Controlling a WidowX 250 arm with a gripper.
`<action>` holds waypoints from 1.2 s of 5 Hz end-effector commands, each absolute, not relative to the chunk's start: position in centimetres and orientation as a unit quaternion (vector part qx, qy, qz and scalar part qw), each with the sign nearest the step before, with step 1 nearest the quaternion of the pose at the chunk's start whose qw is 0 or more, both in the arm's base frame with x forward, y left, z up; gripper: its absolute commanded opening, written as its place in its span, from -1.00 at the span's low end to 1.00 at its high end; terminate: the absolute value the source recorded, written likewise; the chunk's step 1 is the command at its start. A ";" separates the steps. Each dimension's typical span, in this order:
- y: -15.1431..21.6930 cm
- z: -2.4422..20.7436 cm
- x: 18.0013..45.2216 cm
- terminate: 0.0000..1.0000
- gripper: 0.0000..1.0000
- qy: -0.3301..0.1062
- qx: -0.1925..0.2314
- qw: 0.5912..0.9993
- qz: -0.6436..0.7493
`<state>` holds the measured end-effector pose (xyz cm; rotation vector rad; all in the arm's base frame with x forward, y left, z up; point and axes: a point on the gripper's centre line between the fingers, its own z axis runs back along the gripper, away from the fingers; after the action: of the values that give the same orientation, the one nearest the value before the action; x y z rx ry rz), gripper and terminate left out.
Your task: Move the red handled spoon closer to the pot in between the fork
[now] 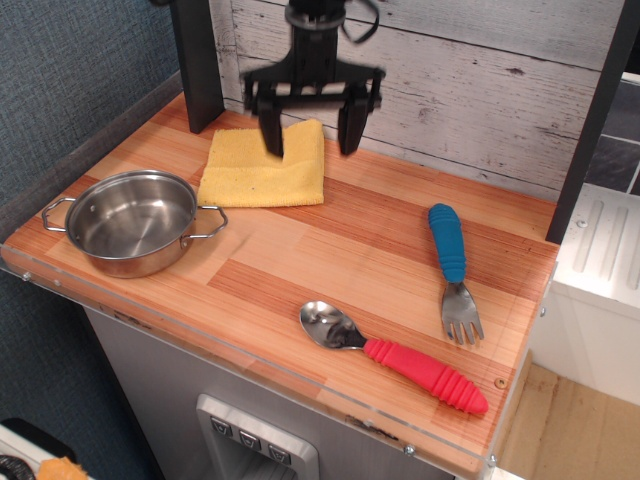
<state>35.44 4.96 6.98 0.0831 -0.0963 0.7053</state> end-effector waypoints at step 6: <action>-7.3 4.9 26.0 -1.00 1.00 -0.043 0.033 0.718 0.694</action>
<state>24.80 -6.60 4.26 0.0976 -0.0812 1.5390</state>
